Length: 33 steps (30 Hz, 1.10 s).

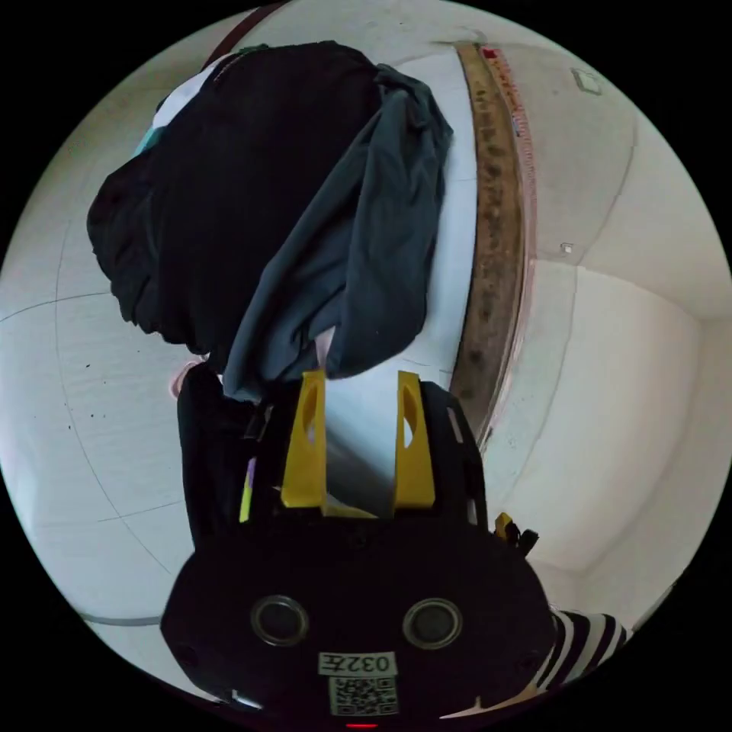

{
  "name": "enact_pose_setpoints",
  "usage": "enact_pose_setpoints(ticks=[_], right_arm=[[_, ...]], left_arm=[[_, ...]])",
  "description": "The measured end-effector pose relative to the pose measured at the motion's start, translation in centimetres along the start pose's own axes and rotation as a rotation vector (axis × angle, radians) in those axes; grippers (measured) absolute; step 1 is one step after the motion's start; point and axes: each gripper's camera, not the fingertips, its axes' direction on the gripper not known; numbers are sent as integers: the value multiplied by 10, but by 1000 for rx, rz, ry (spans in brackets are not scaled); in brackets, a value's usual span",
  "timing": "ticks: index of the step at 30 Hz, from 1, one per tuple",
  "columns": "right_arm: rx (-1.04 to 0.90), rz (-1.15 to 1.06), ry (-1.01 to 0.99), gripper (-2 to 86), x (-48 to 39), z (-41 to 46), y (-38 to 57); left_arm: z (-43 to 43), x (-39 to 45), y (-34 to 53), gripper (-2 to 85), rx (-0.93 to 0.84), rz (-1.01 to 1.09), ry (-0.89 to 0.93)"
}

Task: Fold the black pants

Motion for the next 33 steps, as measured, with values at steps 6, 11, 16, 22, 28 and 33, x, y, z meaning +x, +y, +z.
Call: enact_pose_setpoints(ticks=[6,11,16,22,28,33], right_arm=[[21,96,87,-10,-26,12,6],[31,103,91,-10,-50,31,-5],[84,86,63,-10,-71,37,-11],[123,109,23,-10,-70,30,9],[211,112,-32,-8,-55,-3,45],[259,-54,-53,21,-67,-27,71]], left_arm=[[-20,-67,-28,31,-86,19,92],[-87,-121,-29,-10,15,169,596],[-217,-162,-39,-14,287,290,866],[-343,-15,-25,-14,199,701,1117],[-384,175,128,-12,-62,992,1235],[-421,319,362,-13,-189,1303,1373]])
